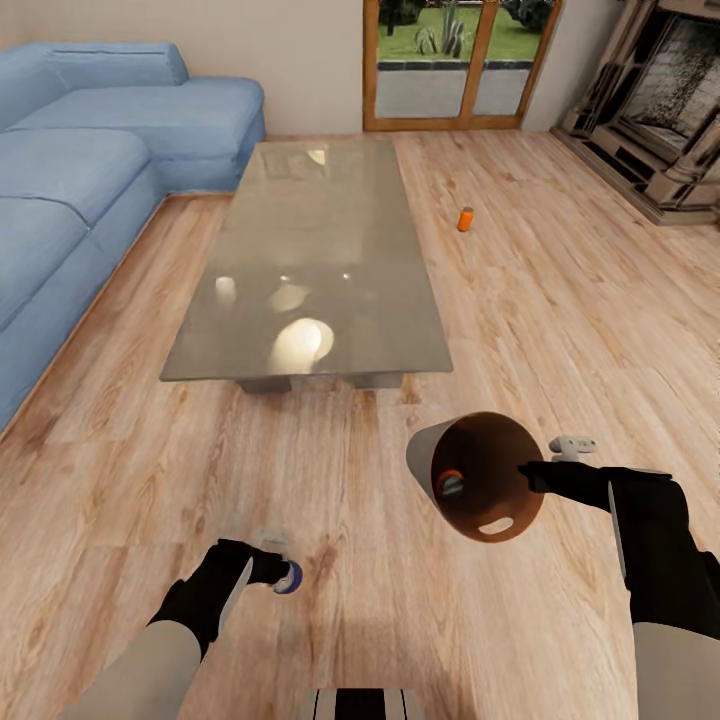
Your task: Put the three can of soda from the living room inside the tash can in the kitchen.
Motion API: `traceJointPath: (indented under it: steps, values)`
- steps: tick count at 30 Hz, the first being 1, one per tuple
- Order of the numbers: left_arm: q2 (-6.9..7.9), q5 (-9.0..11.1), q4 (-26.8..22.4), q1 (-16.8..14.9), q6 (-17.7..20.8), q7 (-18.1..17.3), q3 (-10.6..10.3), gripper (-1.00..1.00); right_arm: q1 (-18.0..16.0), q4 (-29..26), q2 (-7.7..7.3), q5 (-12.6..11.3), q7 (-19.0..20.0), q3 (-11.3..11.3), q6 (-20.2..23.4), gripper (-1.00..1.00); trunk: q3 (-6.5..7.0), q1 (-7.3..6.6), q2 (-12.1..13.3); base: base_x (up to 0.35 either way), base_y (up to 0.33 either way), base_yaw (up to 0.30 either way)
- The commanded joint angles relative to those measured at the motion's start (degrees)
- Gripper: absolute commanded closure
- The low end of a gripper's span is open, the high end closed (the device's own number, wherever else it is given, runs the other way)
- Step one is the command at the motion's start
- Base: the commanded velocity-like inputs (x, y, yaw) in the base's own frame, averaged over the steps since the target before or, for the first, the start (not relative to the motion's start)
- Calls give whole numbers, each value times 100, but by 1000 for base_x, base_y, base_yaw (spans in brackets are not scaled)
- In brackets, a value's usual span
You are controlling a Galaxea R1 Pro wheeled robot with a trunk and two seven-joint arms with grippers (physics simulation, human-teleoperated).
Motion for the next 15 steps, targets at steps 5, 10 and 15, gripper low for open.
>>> traceJointPath:
  steps: [5, 10, 15]
  values:
    - [-26, 2, 0, 0, -7, 4, -195, -100, 6, 0, 1, -109, 8, 4, 34, 100, 28, 0, 0, 203, 141, -184]
    - [-34, 7, -6, 0, -15, 5, -293, -100, 7, -2, 30, -110, -2, 9, 30, 100, 37, 0, 0, 57, 33, -58]
    - [-34, 14, -14, 0, -19, 32, -320, -100, 8, -1, 54, -114, -12, 19, 29, 100, 39, 0, 0, 13, 7, -13]
